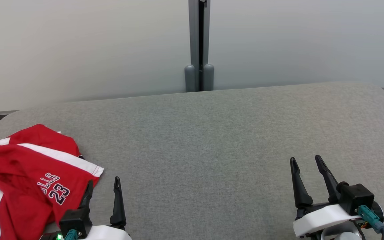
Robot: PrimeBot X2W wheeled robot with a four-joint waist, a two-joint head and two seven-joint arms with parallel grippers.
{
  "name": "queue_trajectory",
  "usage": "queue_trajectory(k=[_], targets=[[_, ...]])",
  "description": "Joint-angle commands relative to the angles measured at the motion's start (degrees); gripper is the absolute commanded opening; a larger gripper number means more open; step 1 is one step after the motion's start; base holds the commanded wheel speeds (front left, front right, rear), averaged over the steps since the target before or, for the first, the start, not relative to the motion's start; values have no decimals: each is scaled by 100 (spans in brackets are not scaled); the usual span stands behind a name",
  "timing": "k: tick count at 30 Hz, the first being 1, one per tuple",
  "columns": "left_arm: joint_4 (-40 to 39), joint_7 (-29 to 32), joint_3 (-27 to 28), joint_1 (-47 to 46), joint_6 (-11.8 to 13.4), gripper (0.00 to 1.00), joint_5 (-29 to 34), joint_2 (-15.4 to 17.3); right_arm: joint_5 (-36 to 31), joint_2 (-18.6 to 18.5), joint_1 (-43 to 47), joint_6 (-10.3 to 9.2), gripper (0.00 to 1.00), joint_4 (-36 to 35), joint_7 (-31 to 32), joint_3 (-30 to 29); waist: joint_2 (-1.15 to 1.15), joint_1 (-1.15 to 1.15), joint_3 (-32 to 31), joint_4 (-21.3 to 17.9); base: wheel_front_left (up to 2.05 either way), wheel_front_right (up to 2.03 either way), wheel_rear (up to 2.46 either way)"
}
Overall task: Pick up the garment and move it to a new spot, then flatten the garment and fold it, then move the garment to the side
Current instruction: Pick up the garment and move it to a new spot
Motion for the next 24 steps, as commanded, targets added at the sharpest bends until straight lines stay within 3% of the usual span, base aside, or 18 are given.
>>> queue_trajectory(k=[1,7,24], targets=[[-15,-12,15,38,25,100,-7,23,29,-13,19,0,100,-7,-36,8,0,0,-8,59,0,0,0],[23,-12,55,39,31,100,45,24,141,-13,102,0,100,-35,-36,156,0,0,-45,498,0,0,0],[-44,-8,504,247,-62,100,348,22,539,-12,215,0,100,14,-35,648,0,0,-194,2199,0,0,0]])
